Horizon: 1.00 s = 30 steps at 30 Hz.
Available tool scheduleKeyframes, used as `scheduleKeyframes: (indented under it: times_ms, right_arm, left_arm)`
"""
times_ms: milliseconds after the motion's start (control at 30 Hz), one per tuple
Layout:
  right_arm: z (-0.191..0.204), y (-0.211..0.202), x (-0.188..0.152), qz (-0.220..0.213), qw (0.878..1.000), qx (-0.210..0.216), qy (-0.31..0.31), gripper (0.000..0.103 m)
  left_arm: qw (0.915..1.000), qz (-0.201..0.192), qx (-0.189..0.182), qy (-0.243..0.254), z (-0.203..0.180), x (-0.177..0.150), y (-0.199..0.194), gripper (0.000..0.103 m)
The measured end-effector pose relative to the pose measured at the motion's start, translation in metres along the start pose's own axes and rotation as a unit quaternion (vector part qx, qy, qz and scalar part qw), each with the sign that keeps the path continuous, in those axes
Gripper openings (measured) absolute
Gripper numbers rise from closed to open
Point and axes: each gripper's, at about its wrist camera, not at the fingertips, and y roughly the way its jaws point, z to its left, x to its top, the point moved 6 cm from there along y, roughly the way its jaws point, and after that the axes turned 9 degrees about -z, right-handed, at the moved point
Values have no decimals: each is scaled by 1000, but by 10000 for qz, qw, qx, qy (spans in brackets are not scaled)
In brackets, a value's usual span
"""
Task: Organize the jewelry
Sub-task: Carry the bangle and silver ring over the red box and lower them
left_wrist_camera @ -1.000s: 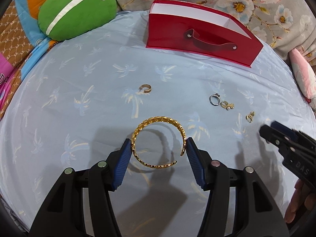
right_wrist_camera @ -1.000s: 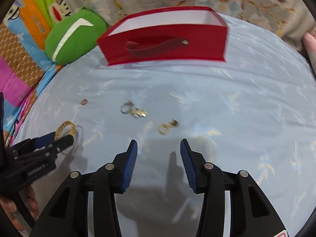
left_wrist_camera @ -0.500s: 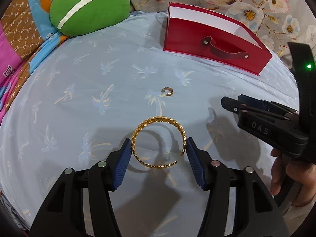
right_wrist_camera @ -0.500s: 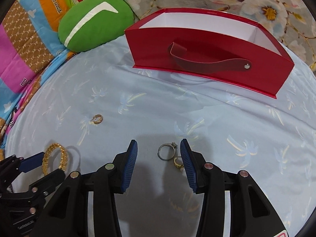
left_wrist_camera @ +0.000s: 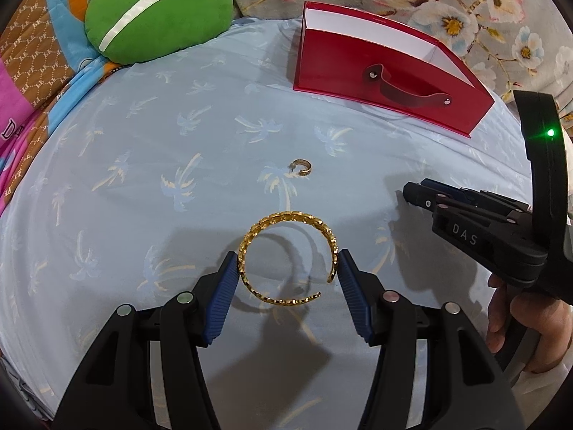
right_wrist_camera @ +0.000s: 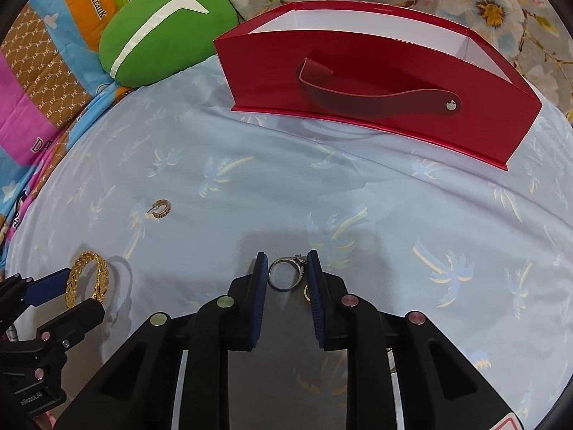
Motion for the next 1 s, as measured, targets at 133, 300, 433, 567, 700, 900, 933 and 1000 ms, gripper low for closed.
scheduleKeyframes:
  times_ms: [133,300,433,567,700,900,933,1000]
  right_arm:
    - [-2,-7,2,-63,9999,43,91,20]
    - [-9,-30,13,-296,9992,78,246,20]
    - [-19,-51,27,-533,9979,46,376,20]
    - [-32,-69,45,-785,9958,-30,462,20]
    - [-48,-83,67,-1029,9933,-123,506,20]
    - [-71,-89,105,-1313,9897,-267,494,20]
    - [-74,-89,112,-1354,9891,-303,486,20]
    - [-82,-86,126,-1427,9880,-341,489,20]
  left_arm:
    - [10000,-8,-31,54,-4,3,0,55]
    - [9998,-43,-75,180,-16,13,0,55]
    - [9995,-148,-146,253,-27,28,-1,55]
    - [9985,-365,-201,348,-39,54,-3,55]
    - [9969,-622,-251,401,-49,87,-4,55]
    - [9929,-1029,-388,456,-69,146,-3,55]
    - [9919,-1112,-382,478,-73,155,-2,55]
    - [9899,-1255,-413,508,-81,178,1,55]
